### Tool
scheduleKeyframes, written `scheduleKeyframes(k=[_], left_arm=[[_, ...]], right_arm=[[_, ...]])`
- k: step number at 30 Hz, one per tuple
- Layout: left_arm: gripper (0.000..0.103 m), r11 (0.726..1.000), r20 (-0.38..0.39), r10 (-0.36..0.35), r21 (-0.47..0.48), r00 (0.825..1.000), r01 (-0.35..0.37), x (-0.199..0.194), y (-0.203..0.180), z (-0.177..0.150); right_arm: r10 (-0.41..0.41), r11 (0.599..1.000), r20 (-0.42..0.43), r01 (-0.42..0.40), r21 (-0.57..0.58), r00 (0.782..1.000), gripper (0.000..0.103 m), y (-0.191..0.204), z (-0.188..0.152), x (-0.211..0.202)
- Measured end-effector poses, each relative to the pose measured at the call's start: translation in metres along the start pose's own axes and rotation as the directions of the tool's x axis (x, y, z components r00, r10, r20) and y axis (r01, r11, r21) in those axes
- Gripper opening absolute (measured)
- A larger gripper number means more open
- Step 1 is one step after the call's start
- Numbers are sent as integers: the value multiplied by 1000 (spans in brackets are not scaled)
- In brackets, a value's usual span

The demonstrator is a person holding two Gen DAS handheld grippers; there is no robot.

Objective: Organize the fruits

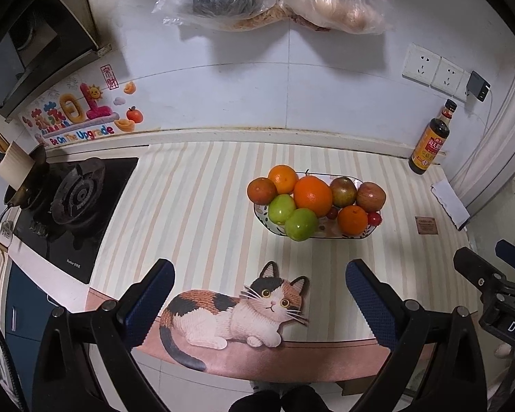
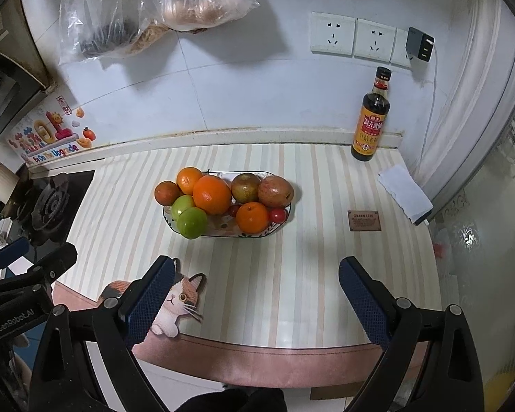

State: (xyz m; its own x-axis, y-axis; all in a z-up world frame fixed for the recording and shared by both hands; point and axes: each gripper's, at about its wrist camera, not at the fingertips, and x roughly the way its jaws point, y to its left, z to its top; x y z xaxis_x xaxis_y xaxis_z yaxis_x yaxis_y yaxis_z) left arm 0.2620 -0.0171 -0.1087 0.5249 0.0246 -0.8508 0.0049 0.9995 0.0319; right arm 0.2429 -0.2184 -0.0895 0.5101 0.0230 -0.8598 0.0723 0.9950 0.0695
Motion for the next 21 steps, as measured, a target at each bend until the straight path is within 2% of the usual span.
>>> scheduleKeyframes(k=[21], left_arm=[[102,1000,17,-5,4,1000,5,-1,-1,1]], right_arm=[[7,1000,-11,-7,-6,1000,98,5,-1,-1]])
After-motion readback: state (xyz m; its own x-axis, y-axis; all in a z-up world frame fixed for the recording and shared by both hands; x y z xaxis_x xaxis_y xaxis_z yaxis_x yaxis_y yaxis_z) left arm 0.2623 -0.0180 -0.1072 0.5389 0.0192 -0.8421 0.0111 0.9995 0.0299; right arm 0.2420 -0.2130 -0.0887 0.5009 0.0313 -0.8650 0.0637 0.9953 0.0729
